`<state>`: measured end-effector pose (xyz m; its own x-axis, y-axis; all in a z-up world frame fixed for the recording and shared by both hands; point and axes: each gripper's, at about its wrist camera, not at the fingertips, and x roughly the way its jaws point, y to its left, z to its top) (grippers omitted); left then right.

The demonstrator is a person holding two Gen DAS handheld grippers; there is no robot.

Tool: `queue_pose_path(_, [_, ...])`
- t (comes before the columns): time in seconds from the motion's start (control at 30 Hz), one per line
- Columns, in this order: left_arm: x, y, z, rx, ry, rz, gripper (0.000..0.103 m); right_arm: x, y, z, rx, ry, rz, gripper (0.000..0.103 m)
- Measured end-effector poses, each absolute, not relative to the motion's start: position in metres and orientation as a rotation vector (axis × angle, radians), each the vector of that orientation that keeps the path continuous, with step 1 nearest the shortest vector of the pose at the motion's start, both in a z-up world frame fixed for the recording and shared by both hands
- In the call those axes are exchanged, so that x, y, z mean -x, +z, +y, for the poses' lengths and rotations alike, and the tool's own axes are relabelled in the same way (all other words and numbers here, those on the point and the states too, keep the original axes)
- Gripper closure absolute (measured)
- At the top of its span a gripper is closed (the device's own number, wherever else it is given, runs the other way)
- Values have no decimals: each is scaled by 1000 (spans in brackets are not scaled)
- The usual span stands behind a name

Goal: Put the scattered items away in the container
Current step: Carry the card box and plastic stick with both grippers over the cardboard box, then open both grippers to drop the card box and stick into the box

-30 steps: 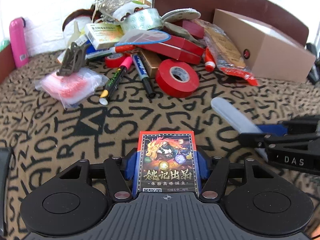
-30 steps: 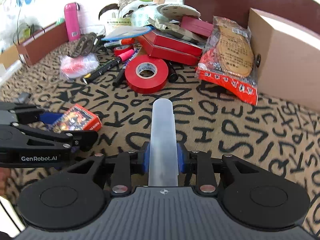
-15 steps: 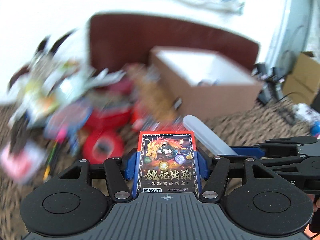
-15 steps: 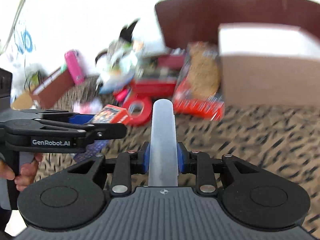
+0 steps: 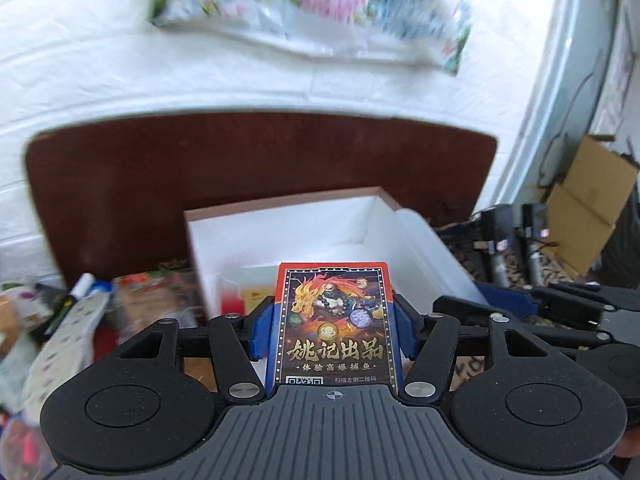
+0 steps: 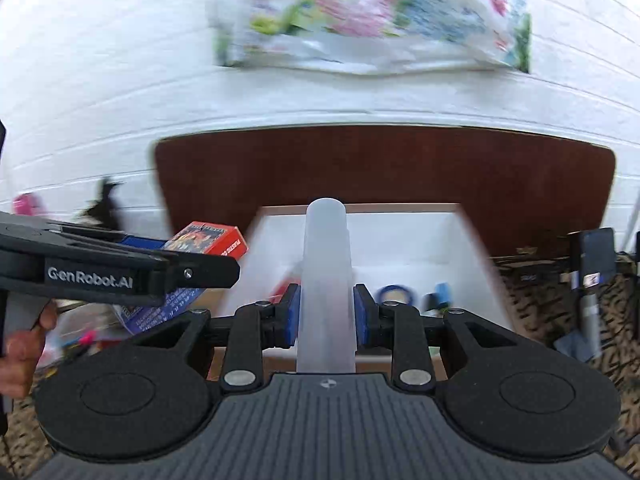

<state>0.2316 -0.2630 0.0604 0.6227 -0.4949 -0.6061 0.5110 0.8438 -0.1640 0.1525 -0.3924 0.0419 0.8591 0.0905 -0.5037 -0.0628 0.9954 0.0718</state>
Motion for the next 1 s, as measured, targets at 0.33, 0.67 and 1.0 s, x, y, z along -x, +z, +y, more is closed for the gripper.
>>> queue_pose_path(0.33, [-331,-8,-331,-50,-512,872,42,-259,-17,-451,-64,-48,726,72])
queue_pose_path(0.67, [-368,-44,-353,-50,-499,947,18,-309,-44,-475,-98,-90,788,71])
queue_pose_path(1.0, [-363,-35,-333,-48,-388,866,6,-296,-46,-489,-131,-70,769,24])
